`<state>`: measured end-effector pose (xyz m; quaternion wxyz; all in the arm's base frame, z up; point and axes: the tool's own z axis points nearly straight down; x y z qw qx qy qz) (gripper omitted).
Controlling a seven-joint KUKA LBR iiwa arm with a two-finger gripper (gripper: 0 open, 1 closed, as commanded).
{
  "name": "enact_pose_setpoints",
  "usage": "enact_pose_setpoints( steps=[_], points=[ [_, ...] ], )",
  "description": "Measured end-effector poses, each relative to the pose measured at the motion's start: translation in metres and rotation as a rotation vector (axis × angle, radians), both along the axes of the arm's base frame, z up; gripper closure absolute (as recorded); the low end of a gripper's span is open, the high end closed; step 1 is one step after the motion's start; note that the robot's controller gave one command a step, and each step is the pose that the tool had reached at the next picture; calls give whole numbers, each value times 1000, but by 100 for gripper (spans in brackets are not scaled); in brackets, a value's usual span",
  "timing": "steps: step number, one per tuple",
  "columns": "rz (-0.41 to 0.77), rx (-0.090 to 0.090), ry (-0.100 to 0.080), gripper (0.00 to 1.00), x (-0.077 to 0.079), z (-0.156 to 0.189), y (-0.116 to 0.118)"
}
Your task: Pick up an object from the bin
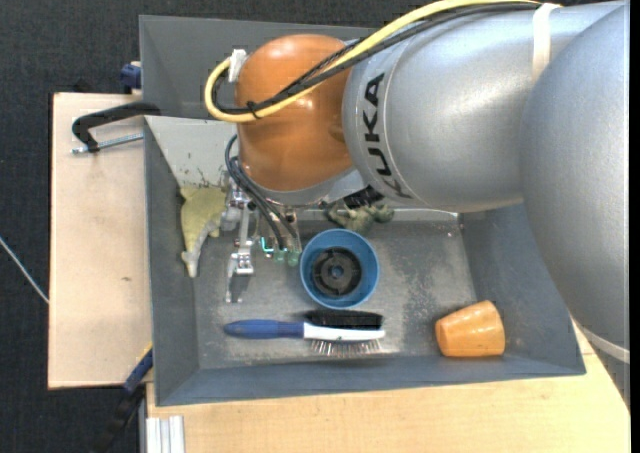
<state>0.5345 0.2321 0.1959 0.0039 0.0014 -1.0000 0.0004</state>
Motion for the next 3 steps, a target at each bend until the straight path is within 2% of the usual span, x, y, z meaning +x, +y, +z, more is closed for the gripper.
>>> enact_pose_setpoints(
  steps=[1,2,3],
  points=[
    [5,-3,1,0,-17,-101,-56],
    [-3,1,-4,0,-27,-112,-52],
    [-1,-1,12,100,-31,-112,-51]
  ],
)
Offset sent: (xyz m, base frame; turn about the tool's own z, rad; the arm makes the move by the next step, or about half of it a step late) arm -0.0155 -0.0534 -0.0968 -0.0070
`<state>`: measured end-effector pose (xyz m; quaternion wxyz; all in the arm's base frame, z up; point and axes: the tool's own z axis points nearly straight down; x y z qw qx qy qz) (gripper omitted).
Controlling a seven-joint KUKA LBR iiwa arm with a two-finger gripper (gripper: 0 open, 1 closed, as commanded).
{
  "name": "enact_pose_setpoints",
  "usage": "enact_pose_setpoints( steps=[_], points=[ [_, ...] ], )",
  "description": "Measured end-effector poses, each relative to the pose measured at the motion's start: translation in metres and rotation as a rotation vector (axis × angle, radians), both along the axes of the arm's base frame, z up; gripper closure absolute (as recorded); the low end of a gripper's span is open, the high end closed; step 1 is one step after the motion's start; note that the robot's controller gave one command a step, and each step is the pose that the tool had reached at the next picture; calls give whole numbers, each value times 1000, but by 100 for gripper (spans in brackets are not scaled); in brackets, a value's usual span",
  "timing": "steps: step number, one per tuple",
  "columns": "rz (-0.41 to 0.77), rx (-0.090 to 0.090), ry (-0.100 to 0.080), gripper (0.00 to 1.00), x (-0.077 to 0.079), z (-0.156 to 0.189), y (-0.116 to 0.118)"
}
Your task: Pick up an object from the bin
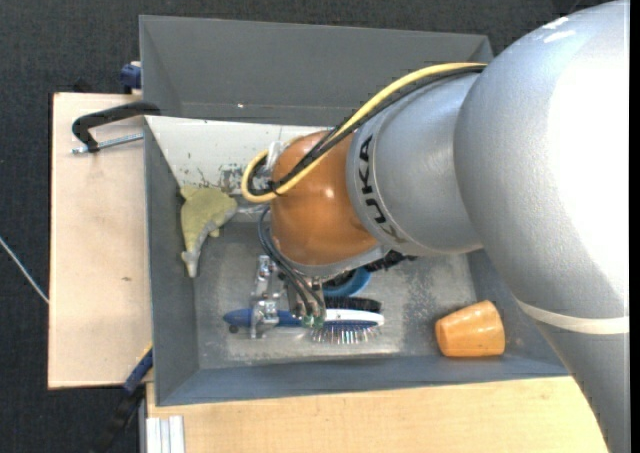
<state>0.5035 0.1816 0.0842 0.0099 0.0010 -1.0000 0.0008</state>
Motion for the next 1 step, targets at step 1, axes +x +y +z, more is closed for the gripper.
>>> enact_pose_setpoints(
  steps=[1],
  points=[
    [2,7,-31,100,3,131,-1]
  ],
)
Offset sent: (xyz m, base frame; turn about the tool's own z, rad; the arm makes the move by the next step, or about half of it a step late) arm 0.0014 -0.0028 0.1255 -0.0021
